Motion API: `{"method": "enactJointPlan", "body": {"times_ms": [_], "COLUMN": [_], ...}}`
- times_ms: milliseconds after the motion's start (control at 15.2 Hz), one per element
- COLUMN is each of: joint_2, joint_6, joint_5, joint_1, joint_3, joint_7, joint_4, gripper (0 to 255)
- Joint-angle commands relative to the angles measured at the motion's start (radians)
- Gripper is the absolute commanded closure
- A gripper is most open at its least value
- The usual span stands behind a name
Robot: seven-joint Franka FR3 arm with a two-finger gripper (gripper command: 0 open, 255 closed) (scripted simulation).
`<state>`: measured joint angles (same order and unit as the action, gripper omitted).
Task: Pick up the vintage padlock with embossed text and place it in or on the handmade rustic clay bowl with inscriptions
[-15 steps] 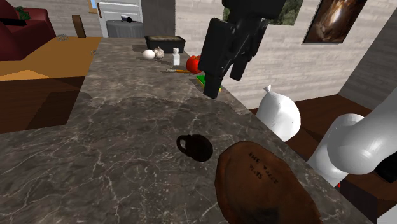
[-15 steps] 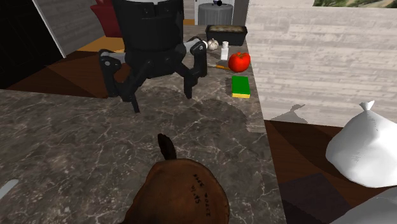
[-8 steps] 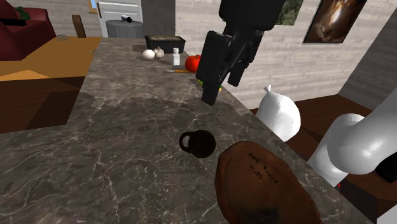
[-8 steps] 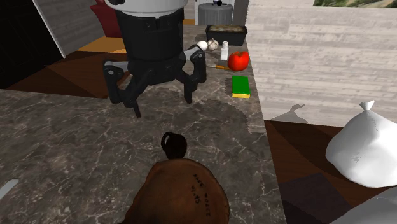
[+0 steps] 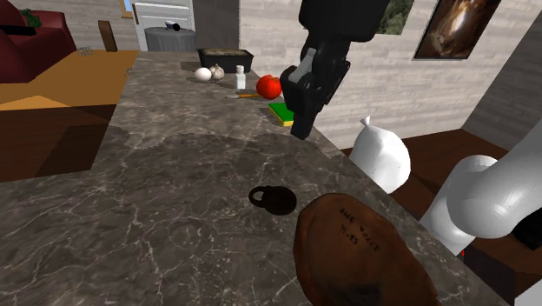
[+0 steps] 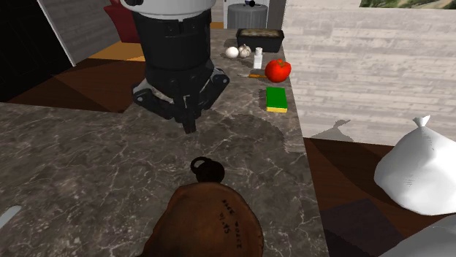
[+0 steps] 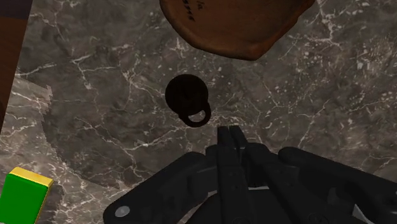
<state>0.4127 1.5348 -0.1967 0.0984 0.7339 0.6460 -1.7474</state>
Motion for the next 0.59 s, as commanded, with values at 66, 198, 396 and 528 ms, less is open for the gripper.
{"method": "enactJointPlan", "body": {"times_ms": [66, 198, 396, 528], "joint_2": [0.0, 0.0, -0.024, -0.053], "joint_6": [0.0, 0.0, 0.042, 0.083], "joint_5": [0.0, 0.0, 0.008, 0.02], "joint_1": [0.0, 0.0, -0.003, -0.007], "joint_3": [0.0, 0.0, 0.001, 0.004], "joint_7": [0.0, 0.0, -0.037, -0.071], "joint_4": [0.0, 0.0, -0.043, -0.08], "gripper": [255, 255, 0, 0]}}
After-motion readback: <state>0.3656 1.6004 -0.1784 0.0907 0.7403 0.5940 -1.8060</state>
